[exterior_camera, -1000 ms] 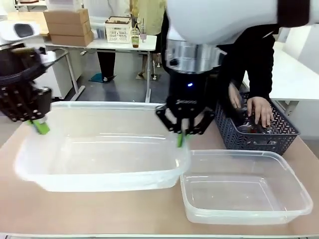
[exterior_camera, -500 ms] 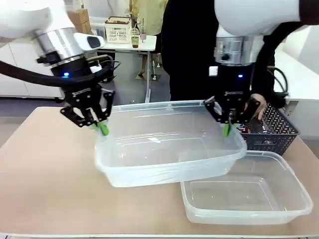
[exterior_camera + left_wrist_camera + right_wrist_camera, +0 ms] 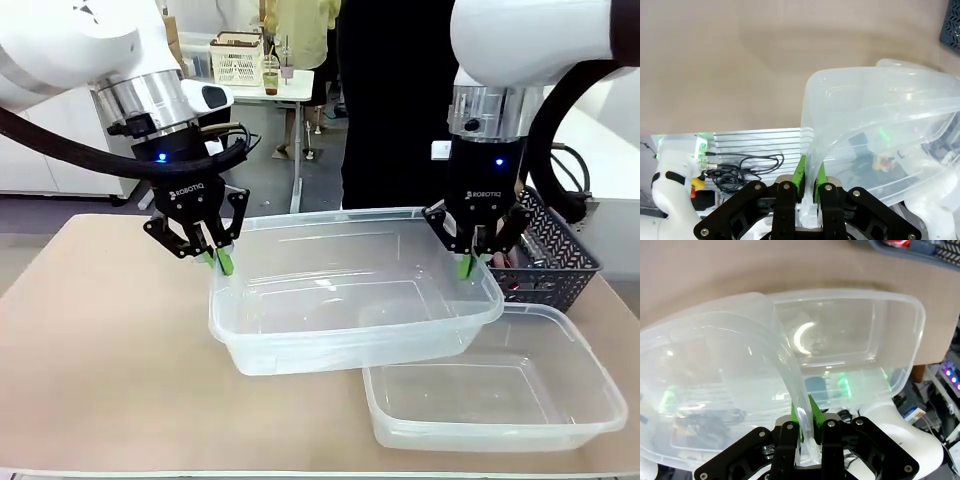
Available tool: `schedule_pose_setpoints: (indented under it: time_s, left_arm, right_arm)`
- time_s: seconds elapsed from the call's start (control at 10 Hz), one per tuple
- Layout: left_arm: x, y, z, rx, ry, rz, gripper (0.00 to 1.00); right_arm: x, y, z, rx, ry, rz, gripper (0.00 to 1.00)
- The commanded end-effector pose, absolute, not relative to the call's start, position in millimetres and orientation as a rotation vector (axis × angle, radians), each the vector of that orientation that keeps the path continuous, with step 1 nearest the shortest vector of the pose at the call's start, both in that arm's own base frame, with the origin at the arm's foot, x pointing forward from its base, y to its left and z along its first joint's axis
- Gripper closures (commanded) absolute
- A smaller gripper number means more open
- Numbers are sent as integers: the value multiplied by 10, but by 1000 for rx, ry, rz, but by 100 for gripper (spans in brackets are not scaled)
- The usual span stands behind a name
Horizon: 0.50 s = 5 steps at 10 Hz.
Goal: Sort the waste into each basket.
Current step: Pick up the Organizing box on the left side of the table and lift it, then offer the picked Organizing box to the human.
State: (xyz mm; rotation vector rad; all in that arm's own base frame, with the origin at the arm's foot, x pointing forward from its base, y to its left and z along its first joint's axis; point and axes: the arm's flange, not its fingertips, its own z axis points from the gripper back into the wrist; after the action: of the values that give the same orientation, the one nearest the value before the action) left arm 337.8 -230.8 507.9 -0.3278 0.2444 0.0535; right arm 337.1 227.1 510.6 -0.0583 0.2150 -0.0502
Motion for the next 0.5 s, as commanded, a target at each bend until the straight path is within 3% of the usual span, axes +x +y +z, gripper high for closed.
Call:
schedule_pose_setpoints:
  time_s: [0.0,0.4]
  left_arm:
    - [3310,-2281,5184,-354,244,61,93]
    - [3310,-2281,5184,-354,244,61,93]
  right_arm:
    - [3357,2304,5137,-70,218,-58,95]
    - [3357,2304,5137,-70,218,-58,95]
